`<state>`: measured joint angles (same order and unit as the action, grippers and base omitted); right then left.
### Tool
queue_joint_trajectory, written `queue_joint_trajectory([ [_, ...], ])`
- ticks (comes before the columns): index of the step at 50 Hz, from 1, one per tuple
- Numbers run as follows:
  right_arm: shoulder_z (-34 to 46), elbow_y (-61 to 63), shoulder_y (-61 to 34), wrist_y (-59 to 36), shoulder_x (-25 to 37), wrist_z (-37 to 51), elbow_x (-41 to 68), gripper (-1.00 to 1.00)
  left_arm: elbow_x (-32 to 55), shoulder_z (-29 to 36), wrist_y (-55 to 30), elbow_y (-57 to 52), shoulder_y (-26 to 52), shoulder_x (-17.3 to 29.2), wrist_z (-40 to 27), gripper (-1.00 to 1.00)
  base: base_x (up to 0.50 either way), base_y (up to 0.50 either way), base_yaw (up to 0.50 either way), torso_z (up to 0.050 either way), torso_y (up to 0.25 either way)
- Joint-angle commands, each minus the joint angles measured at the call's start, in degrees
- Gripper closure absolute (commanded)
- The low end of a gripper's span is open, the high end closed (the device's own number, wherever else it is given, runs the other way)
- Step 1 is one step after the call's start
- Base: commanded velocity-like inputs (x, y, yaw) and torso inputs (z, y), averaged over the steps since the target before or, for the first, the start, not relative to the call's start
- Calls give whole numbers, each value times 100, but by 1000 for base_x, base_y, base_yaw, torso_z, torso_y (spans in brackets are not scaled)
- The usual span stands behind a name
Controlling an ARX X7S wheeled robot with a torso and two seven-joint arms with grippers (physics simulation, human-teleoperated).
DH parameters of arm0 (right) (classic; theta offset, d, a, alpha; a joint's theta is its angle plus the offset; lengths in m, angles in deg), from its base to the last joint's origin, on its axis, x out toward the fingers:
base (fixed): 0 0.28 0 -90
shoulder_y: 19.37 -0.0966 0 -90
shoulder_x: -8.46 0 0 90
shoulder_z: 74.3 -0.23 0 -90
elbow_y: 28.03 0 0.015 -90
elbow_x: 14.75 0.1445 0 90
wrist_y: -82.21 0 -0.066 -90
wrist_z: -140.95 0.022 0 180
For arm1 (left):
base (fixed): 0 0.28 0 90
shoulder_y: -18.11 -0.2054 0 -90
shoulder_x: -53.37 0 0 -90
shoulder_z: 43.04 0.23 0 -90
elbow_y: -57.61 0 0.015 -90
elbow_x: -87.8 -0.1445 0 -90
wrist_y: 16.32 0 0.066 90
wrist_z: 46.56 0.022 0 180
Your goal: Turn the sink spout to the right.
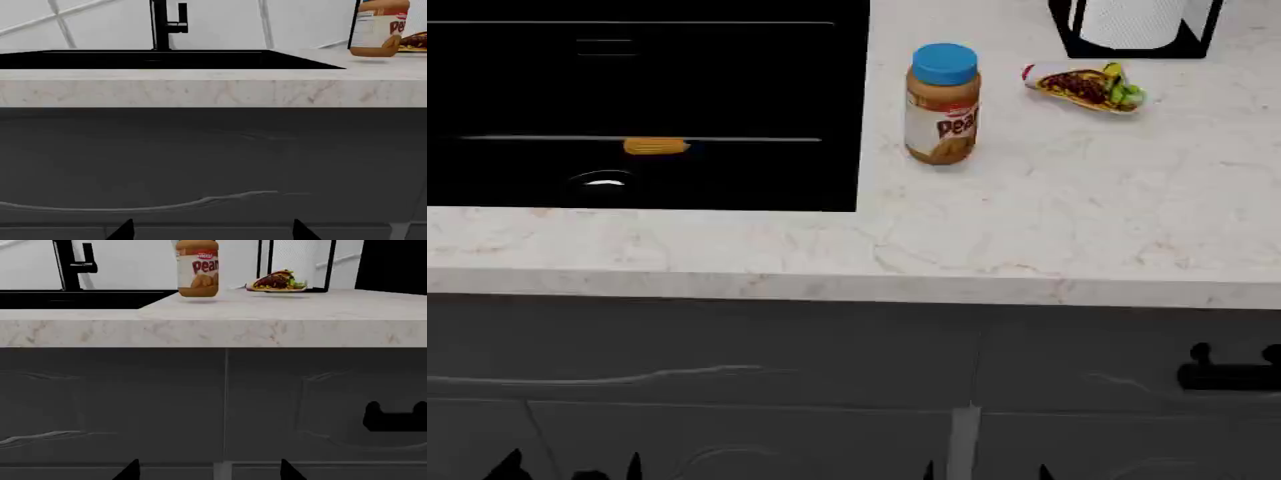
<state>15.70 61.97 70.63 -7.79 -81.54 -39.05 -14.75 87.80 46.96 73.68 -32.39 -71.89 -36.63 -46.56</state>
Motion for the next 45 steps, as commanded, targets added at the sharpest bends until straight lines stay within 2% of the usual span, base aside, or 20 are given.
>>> queue_joint_trajectory([
  [1,72,0,0,0,54,72,0,-100,0,64,0,0,0,57,-64,-100,0,0,0,0,0],
  [16,351,220,29,-161,299,428,215,-100,652,291,298,-96,-114,329,-3,-100,0,0,0,1,0],
  [17,360,267,39,-197,309,443,227,-100,823,306,411,-174,-165,351,142,-100,0,0,0,44,0],
  [20,411,241,19,-220,340,454,258,-100,639,457,502,-132,-178,409,122,-100,0,0,0,50,0],
  [32,509,54,0,-37,424,590,322,-100,737,505,546,-91,-149,484,-8,-100,0,0,0,50,0],
  [45,599,336,28,-267,511,710,415,-100,795,622,572,-108,-158,571,-102,-100,0,0,0,50,0],
])
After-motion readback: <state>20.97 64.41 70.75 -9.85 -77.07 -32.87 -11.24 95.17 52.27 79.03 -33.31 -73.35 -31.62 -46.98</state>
